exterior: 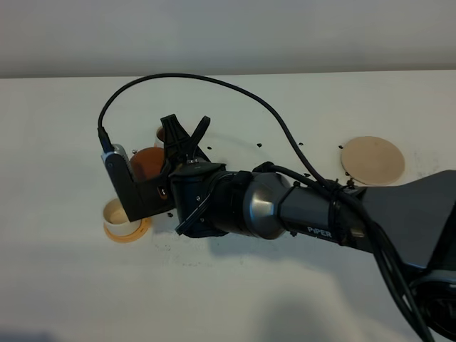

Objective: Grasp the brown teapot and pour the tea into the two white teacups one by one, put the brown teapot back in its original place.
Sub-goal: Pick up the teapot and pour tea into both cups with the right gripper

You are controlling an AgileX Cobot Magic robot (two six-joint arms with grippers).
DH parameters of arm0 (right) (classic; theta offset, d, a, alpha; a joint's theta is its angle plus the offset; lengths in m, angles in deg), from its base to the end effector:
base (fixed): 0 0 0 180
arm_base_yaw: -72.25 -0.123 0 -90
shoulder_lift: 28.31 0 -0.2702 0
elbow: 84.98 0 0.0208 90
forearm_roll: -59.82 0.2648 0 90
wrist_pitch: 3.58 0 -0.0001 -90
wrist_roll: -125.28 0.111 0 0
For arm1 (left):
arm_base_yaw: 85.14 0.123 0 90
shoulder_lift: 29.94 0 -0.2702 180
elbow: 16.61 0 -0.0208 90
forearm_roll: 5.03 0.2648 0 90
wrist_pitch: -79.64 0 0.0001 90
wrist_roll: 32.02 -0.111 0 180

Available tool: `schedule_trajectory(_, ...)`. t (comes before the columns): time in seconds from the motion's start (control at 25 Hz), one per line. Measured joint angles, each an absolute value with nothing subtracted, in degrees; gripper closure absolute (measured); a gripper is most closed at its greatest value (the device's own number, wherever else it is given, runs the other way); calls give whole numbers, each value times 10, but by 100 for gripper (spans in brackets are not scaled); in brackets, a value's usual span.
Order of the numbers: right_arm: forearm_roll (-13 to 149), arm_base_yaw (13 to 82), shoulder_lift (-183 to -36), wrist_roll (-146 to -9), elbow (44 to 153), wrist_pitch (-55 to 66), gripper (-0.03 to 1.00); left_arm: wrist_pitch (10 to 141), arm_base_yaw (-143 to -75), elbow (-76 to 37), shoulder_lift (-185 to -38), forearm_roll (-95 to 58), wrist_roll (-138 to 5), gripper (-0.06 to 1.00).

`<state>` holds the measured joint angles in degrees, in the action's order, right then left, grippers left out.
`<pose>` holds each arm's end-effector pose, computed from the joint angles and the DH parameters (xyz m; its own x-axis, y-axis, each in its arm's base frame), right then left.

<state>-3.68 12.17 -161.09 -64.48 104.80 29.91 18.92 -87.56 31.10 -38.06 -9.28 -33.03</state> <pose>0.2868 0.3883 0.1212 0.4172 -0.9014 0.1158 -0.5673 -0.3579 -0.7417 0.0387 -0.0088 0.2776 -0.4473 0.0002 -0.8944 0.0916 0.9948 -0.0456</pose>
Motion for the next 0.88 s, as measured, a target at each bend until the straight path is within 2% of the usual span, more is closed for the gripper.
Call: schedule_trajectory(0.88, -123, 110, -1622, -645, 1048, 331, 84, 189, -876, 311, -381, -93, -330, 34)
